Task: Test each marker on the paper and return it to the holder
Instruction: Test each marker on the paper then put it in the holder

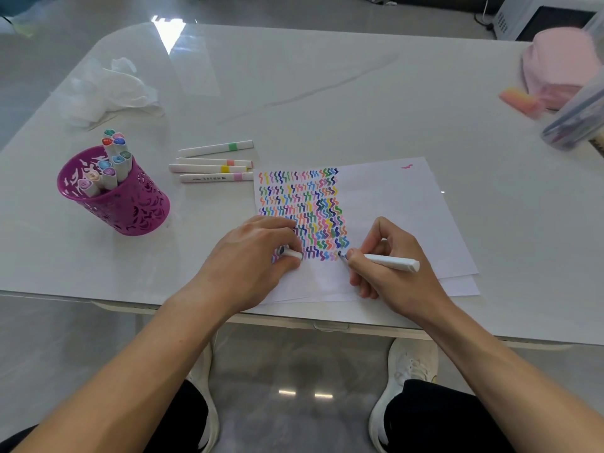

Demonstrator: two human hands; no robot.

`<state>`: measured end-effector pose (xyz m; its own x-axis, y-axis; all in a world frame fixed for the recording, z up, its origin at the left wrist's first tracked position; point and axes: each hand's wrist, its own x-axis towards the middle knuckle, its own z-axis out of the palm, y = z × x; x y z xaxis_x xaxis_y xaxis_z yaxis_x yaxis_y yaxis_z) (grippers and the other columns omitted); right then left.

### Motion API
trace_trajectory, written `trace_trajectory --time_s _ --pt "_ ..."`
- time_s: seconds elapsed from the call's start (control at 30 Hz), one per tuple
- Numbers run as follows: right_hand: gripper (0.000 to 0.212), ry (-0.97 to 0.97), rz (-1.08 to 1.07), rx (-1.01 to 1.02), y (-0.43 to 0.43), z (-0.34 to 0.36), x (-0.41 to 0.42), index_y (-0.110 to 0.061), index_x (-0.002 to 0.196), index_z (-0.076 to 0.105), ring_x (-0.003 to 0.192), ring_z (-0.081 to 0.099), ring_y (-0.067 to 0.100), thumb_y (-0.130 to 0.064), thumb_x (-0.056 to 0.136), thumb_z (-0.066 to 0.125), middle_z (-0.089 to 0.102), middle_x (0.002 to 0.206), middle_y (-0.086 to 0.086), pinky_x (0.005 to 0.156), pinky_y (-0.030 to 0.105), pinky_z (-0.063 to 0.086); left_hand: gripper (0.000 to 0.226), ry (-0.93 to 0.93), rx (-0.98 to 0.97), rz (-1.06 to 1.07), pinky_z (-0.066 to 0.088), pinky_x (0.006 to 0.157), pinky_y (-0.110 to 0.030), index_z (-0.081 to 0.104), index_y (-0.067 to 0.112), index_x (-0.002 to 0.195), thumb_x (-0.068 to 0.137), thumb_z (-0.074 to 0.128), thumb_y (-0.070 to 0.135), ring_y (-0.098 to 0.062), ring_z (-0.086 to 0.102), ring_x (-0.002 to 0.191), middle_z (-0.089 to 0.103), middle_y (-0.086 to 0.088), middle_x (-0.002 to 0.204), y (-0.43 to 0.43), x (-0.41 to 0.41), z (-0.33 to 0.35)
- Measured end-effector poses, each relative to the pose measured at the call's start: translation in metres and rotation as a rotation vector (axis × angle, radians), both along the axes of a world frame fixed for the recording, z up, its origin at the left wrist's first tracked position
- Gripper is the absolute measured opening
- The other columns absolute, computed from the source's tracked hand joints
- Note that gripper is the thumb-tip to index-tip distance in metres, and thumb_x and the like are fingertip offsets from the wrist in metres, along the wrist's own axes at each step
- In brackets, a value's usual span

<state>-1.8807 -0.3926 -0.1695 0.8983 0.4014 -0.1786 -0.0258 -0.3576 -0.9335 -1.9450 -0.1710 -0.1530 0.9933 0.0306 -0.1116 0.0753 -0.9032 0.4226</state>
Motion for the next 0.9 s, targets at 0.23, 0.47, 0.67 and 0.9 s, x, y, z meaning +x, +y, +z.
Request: trace_trajectory --time_s 0.23,0.47,0.67,0.9 --pt "0.026 -0.026 -0.041 -0.034 0.0021 0.0027 -0.0012 -0.008 0.078 0.047 0.042 0.058 0.018 -0.009 0.089 0.07 0.067 0.058 0.015 0.042 0.028 0.045 0.019 -0.019 -0.025 0.04 0.038 0.111 -0.032 0.073 0.035 0.11 0.093 0.067 0.041 -0.007 0.046 0.135 0.054 0.019 0.143 -0.0001 0.0 -0.001" --pt "0.026 -0.016 -0.04 -0.032 0.0019 0.0024 -0.0015 -0.006 0.078 0.047 0.042 0.058 0.017 -0.008 0.088 0.071 0.066 0.058 0.016 0.044 0.03 0.046 0.019 -0.017 -0.028 0.047 0.037 0.111 -0.032 0.073 0.034 0.11 0.092 0.067 0.04 -0.007 0.046 0.135 0.054 0.018 0.143 -0.0009 -0.0008 -0.001" --pt "0.029 -0.04 -0.034 -0.042 0.002 0.001 -0.0019 -0.008 0.075 0.046 0.043 0.059 0.018 -0.009 0.087 0.072 0.064 0.057 0.016 0.045 0.032 0.046 0.019 -0.022 -0.037 0.054 0.039 0.11 -0.033 0.074 0.033 0.109 0.092 0.068 0.038 -0.008 0.048 0.133 0.056 0.017 0.142 -0.0011 -0.0004 -0.0018" --pt "0.026 -0.037 -0.012 -0.052 0.0025 0.0005 -0.0016 -0.008 0.076 0.046 0.043 0.058 0.021 -0.009 0.088 0.07 0.066 0.056 0.013 0.045 0.032 0.046 0.019 -0.027 -0.037 0.054 0.039 0.112 -0.034 0.073 0.032 0.11 0.092 0.068 0.037 -0.008 0.048 0.134 0.055 0.017 0.144 -0.0013 0.0011 -0.0022"
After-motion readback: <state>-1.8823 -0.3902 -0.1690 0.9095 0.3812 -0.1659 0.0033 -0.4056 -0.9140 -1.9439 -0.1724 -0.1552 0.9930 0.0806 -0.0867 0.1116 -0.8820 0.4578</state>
